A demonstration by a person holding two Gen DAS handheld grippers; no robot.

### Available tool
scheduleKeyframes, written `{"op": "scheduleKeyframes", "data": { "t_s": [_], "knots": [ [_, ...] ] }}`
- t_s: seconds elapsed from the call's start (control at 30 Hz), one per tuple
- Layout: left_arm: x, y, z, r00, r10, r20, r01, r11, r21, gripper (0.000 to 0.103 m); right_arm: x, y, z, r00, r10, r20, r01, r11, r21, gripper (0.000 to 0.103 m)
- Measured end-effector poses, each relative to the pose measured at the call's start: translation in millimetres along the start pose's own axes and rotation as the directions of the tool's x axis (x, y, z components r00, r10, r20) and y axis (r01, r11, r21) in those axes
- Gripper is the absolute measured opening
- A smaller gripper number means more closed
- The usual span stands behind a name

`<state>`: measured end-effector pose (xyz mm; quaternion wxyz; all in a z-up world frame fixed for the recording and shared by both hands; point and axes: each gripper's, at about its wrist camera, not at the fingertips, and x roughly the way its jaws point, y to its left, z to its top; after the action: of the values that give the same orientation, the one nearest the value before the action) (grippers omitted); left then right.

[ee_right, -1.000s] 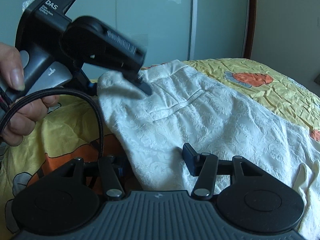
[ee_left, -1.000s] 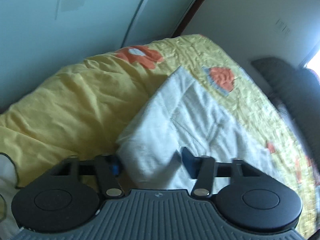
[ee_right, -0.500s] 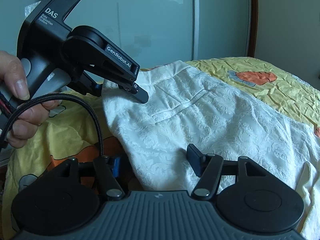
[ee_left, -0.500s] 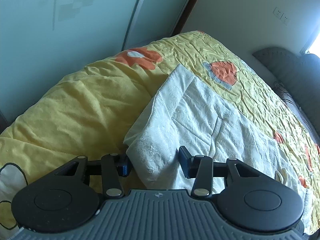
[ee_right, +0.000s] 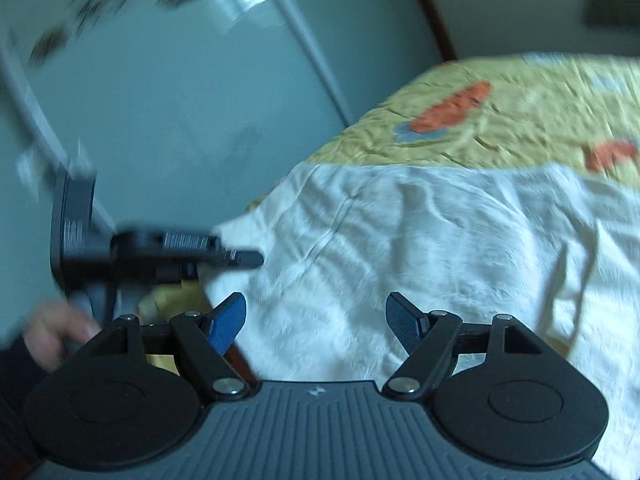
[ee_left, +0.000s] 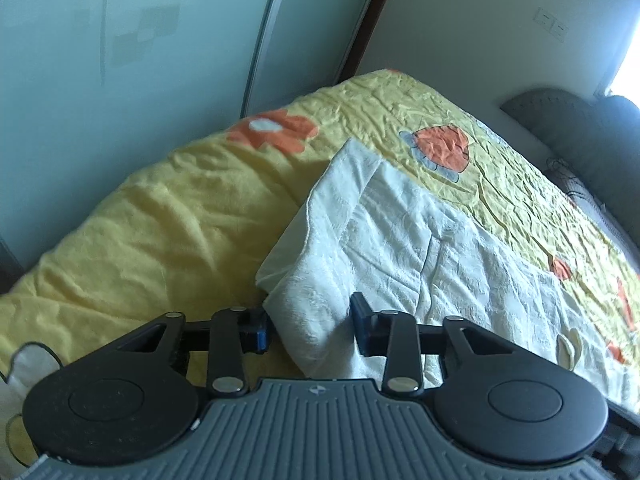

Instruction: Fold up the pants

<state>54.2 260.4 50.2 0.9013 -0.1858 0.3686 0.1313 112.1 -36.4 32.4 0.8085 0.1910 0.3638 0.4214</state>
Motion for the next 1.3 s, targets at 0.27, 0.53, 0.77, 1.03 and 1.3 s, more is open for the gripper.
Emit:
{"op": "scheduleKeyframes", "data": {
  "t_s": [0.27,0.53,0.77,1.03,1.3],
  "knots": [
    [-27,-67,-26,0.974,0.031,0.226,-0.117,0.919,0.377,0.021,9,-37,36,0.995,0.101,0.018,-0.102,0.964,0.246,0.077],
    [-15,-81,-46,0.964,0.079,0.252,-0.193,0.861,0.471,0.02,47,-36,61,0.982,0.167,-0.082,-0.138,0.949,0.283,0.079],
    [-7,-102,-68,0.946,0.083,0.313,-0.256,0.782,0.569,0.02,124,34,115,0.939,0.044,-0.342,-0.05,0.999,-0.009,0.079],
    [-4,-114,-91,0.932,0.044,0.359,-0.285,0.701,0.653,0.02,184,66,99,0.843,-0.071,-0.533,-0.029,0.984,-0.178,0.063],
    [-21,-104,-90,0.925,-0.018,0.38,-0.242,0.742,0.625,0.04,170,42,96,0.879,-0.024,-0.477,-0.044,0.99,-0.131,0.012]
  ]
}}
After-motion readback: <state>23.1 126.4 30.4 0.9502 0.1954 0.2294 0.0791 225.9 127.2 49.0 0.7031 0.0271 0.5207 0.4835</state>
